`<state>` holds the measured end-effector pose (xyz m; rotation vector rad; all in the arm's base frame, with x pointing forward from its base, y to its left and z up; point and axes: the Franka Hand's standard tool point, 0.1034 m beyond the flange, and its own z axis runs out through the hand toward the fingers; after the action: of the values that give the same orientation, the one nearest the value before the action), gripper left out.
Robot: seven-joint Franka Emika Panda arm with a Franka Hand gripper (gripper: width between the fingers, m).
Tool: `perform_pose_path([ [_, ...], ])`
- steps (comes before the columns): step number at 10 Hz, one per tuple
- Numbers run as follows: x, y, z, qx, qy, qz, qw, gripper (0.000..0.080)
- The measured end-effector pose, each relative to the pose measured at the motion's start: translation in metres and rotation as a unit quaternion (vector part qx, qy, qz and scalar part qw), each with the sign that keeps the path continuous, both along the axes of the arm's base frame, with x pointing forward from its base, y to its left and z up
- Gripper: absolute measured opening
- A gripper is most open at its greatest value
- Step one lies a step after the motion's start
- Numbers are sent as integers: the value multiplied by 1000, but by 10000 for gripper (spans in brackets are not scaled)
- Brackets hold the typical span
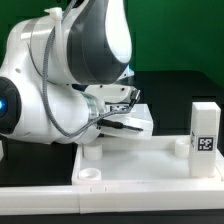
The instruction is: Assemble desk
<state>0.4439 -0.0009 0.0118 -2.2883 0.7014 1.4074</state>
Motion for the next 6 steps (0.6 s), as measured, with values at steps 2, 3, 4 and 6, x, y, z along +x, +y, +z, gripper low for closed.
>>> perform_pose_path([
  [2, 0, 0, 0, 0, 0, 0, 1000, 283],
  [3, 0, 0, 0, 0, 0, 0, 1000, 283],
  [4, 2, 0, 2, 0, -3, 3, 1000, 284],
  [6, 17, 3, 31, 8, -32, 15, 999, 284],
])
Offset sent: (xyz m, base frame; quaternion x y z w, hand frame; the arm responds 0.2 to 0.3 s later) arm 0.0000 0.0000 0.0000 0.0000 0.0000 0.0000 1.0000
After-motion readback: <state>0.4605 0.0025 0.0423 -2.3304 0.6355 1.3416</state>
